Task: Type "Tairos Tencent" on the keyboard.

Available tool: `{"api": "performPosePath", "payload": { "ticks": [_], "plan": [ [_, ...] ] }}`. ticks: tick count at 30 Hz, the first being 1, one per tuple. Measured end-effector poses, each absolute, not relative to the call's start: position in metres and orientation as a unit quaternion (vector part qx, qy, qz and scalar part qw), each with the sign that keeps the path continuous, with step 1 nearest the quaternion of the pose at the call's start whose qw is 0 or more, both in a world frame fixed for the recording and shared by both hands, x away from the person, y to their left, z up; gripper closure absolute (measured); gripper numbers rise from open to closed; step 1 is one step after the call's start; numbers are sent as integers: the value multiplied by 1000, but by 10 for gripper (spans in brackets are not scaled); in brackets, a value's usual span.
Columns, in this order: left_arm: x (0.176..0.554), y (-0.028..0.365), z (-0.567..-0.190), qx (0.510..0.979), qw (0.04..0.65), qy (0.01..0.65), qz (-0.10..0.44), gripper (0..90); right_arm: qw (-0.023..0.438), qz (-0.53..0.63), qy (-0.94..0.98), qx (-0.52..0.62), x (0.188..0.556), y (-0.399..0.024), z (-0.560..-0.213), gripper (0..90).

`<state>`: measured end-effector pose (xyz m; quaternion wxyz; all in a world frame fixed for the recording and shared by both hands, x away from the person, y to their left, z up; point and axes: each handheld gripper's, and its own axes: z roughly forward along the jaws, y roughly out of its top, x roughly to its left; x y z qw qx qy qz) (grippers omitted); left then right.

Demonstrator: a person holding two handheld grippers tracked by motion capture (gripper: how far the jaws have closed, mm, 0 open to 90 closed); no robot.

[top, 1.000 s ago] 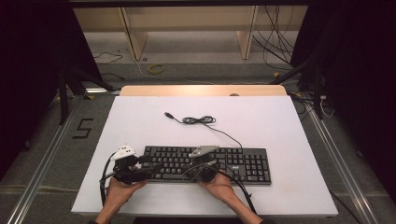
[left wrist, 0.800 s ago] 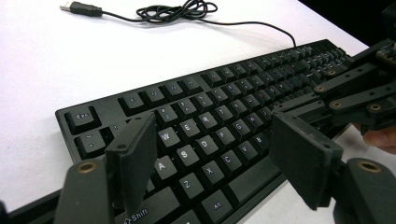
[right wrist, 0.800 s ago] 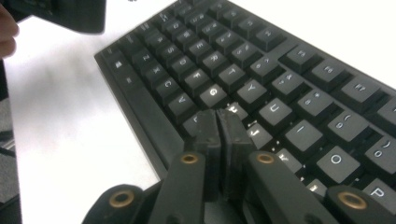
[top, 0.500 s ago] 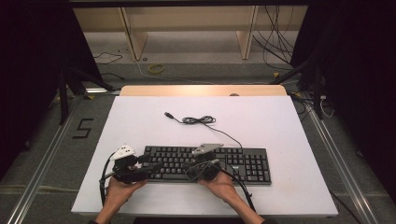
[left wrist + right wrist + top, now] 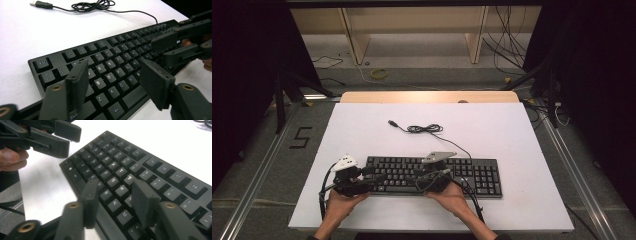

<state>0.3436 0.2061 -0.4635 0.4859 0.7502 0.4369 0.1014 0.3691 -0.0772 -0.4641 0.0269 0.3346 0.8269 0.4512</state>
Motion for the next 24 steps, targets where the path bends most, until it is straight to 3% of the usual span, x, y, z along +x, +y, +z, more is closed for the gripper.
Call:
{"api": "performPosePath", "payload": {
  "ticks": [14, 24],
  "plan": [
    [349, 187, -471, 789, 451, 410, 74, 726, 36, 462, 817, 343, 364, -92, -457, 409],
    [352, 174, -474, 809, 426, 398, 72, 875, 42, 468, 814, 342, 358, -100, -455, 371]
  ]
}}
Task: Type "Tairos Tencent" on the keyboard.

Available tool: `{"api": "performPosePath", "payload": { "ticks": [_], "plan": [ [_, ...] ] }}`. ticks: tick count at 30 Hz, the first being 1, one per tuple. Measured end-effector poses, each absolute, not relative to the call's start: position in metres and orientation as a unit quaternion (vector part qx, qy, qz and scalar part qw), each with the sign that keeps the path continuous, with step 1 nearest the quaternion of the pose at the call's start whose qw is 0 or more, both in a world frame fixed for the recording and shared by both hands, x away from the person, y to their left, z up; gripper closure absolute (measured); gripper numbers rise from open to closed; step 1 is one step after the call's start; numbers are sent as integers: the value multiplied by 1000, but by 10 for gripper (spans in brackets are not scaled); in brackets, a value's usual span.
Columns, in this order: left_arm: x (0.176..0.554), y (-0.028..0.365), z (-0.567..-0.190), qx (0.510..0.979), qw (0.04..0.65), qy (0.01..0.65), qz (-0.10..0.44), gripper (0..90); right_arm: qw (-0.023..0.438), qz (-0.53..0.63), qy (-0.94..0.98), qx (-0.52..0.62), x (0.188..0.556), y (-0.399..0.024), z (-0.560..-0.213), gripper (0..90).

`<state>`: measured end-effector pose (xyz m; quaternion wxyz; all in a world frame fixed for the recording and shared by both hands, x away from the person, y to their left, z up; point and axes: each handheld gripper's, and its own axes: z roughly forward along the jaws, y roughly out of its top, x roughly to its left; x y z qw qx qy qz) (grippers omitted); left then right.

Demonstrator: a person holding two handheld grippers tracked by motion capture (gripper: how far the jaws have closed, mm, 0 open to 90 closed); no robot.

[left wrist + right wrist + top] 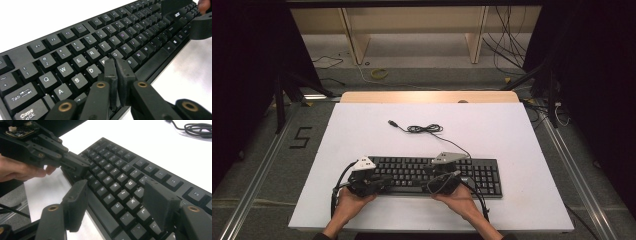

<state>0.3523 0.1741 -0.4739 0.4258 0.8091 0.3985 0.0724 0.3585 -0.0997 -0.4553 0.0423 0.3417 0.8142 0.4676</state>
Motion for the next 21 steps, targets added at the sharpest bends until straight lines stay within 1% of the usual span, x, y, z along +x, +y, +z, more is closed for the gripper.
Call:
{"api": "performPosePath", "payload": {
  "ticks": [2, 10, 21],
  "plan": [
    [353, 173, -475, 812, 420, 399, 72, 888, 43, 469, 814, 341, 357, -102, -455, 362],
    [356, 169, -476, 817, 411, 398, 69, 890, 43, 476, 810, 340, 354, -111, -454, 331],
    [358, 167, -480, 823, 394, 406, 61, 890, 44, 478, 807, 343, 349, -119, -453, 323]
  ]
}}
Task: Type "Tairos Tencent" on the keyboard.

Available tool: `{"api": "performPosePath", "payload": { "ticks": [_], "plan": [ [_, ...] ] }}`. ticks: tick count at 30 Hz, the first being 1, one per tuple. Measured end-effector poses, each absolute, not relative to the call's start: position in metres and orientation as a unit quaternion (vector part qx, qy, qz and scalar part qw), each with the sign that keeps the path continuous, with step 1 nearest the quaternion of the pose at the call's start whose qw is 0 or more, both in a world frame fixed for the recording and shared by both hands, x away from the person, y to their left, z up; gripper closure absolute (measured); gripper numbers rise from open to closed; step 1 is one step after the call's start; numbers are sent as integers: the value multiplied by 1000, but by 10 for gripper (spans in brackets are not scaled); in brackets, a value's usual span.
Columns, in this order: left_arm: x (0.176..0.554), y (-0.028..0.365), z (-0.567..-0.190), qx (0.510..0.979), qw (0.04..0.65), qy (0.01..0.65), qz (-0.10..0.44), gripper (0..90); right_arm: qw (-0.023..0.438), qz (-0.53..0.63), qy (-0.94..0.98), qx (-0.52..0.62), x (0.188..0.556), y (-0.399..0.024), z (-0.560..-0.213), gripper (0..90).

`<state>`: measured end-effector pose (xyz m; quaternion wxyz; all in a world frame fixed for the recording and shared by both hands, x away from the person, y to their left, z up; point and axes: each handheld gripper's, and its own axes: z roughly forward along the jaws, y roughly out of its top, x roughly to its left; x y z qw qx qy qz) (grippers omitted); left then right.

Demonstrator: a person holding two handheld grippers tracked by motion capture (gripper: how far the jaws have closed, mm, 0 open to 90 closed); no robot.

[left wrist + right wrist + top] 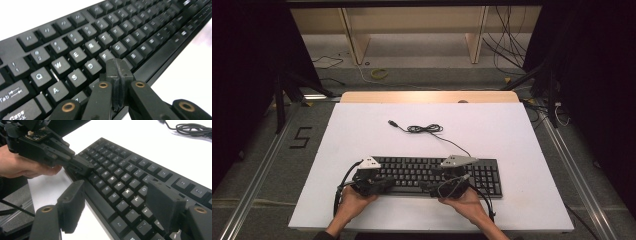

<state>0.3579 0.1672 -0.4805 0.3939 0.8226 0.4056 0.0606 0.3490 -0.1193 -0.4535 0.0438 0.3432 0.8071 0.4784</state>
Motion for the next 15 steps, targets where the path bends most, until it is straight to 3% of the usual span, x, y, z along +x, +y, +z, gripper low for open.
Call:
{"api": "performPosePath", "payload": {
  "ticks": [15],
  "plan": [
    [357, 168, -479, 821, 397, 404, 65, 870, 40, 477, 809, 342, 347, -118, -455, 324]
  ]
}}
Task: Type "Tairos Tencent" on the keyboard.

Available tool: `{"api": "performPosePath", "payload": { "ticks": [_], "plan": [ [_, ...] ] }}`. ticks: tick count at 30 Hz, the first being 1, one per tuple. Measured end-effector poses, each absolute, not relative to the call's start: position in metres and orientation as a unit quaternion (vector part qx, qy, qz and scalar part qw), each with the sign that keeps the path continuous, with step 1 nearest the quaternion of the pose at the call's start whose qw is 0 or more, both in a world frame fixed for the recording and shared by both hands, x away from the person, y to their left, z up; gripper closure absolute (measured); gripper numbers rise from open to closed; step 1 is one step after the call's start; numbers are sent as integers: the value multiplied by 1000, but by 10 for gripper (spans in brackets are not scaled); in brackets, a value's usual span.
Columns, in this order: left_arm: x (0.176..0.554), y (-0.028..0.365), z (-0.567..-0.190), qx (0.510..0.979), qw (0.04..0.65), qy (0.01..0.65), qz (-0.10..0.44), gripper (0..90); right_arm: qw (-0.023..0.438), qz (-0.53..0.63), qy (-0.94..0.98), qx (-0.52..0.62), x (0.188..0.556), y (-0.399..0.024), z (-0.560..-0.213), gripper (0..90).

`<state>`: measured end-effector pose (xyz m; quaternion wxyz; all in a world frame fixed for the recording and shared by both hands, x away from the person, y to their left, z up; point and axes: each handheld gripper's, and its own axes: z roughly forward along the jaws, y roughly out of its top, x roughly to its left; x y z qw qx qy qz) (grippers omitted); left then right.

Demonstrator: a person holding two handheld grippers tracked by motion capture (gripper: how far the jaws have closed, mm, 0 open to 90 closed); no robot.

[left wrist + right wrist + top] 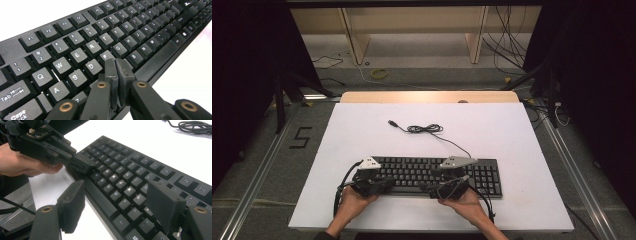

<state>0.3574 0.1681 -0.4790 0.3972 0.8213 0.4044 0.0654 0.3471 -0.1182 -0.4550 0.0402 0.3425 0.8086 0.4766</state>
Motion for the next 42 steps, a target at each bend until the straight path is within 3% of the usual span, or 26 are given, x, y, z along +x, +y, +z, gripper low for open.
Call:
{"api": "performPosePath", "payload": {
  "ticks": [12, 23, 38, 42],
  "plan": [
    [356, 175, -470, 801, 435, 406, 68, 720, 39, 475, 810, 341, 346, -117, -456, 323],
    [360, 183, -463, 770, 462, 432, 78, 434, 37, 478, 811, 337, 344, -114, -456, 317],
    [375, 192, -457, 750, 469, 457, 87, 327, 35, 483, 809, 334, 340, -116, -456, 314],
    [379, 193, -456, 752, 468, 456, 90, 356, 35, 483, 809, 333, 340, -116, -456, 314]
  ]
}}
